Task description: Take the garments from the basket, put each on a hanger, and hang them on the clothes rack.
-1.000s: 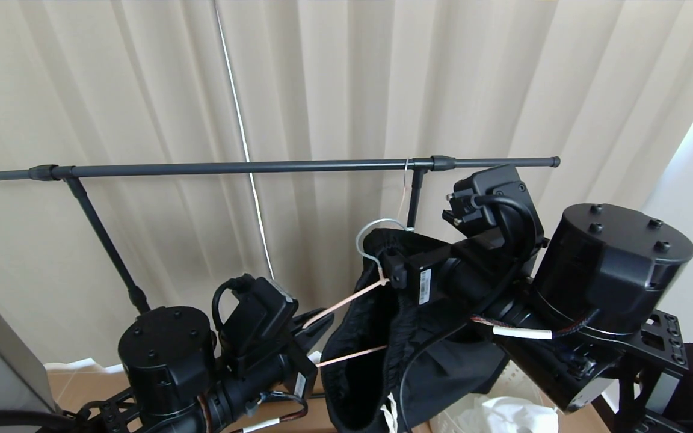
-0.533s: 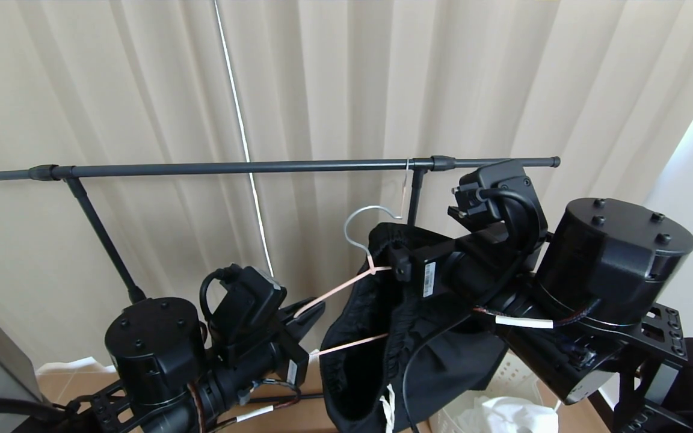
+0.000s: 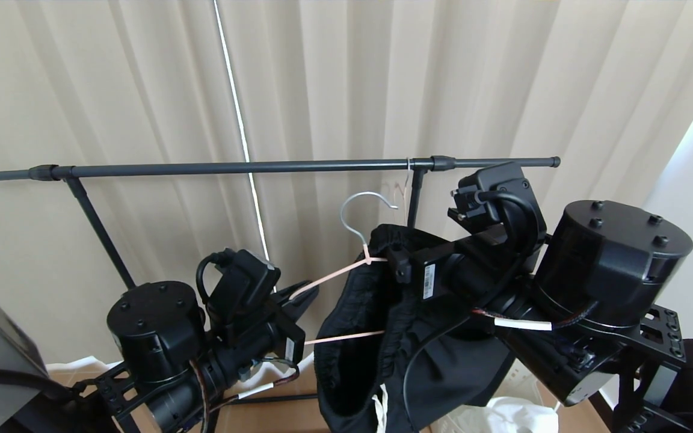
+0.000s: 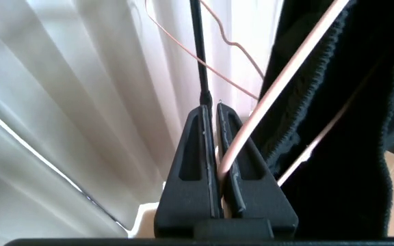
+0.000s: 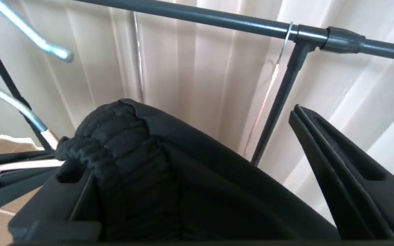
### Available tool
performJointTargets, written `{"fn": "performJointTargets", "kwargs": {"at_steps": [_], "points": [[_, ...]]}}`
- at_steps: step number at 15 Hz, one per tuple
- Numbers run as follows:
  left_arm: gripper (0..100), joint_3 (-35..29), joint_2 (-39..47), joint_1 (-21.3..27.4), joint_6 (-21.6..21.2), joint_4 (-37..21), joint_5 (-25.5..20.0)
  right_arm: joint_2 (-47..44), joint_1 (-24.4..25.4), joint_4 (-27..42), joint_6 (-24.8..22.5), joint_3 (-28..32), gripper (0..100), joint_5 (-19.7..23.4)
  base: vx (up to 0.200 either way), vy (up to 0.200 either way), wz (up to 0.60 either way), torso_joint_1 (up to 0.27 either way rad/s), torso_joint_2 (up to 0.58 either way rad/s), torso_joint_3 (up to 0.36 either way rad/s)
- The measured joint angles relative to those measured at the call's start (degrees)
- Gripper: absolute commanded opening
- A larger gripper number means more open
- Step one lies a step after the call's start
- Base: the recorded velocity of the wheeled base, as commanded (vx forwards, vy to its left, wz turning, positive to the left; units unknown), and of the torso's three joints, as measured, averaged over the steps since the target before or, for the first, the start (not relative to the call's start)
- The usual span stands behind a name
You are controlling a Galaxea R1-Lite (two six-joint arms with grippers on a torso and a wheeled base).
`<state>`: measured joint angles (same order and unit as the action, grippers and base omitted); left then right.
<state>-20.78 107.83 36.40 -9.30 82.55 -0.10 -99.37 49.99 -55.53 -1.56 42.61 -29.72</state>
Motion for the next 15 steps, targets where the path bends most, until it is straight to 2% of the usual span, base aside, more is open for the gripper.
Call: {"fn": "performJointTargets", "kwargs": {"at_steps": [15], "points": [[0, -5.8, 3.7, -1.6, -0.1, -0.7, 4.5, 0.3, 1.3, 0.0, -0.1, 0.0, 100, 0.0, 0.000, 0.000, 0.00, 0.000, 0.00, 0.000]]}}
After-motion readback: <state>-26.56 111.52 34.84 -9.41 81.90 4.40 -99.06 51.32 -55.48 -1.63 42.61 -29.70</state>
